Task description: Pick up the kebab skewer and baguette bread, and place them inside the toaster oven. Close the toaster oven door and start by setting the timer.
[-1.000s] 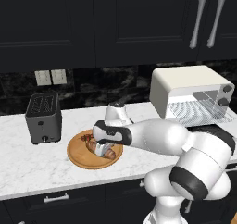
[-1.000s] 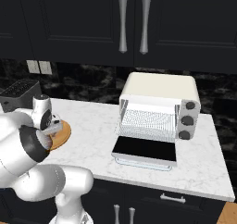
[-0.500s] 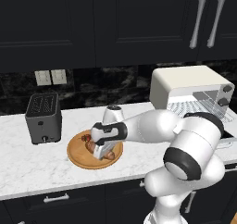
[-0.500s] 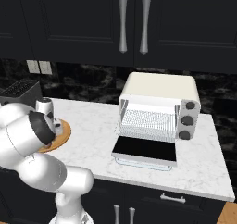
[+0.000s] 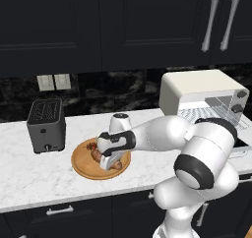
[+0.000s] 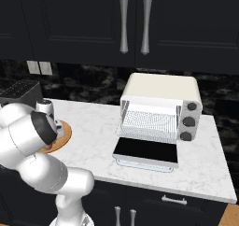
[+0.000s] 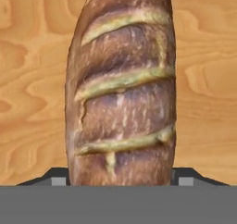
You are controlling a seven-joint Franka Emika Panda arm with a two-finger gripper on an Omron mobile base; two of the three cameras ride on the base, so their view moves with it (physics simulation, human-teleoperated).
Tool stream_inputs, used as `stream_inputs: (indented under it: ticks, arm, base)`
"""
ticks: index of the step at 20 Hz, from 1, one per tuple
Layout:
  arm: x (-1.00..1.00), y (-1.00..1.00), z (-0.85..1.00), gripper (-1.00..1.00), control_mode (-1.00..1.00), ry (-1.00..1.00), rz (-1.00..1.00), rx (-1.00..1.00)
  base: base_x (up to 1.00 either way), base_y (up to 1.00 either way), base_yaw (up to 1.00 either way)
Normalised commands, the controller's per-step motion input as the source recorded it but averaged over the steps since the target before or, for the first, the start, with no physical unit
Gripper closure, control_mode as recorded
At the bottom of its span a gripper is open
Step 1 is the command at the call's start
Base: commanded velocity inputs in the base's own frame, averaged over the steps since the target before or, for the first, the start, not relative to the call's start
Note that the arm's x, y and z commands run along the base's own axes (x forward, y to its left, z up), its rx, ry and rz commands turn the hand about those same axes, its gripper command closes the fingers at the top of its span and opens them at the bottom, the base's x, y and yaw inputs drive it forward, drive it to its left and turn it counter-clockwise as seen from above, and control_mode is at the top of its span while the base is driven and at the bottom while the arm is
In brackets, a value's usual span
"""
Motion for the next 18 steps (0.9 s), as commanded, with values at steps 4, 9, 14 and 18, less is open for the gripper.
stream_inputs:
  ticks: [4,9,14,18]
  arm:
    - [-0.07,-0.14,0.20,1.00,-1.00,0.02,-0.03,0.01]
    - [-0.34,-0.59,0.97,1.00,-1.00,0.01,-0.01,0.04]
    - [-0.06,-0.93,0.86,1.00,-1.00,0.00,-0.06,0.00]
    - [-0.15,-1.00,0.64,1.00,-1.00,0.02,-0.12,0.00]
  base:
    - [0.00,0.00,0.00]
    - [0.00,0.00,0.00]
    - [0.00,0.00,0.00]
    - [0.00,0.00,0.00]
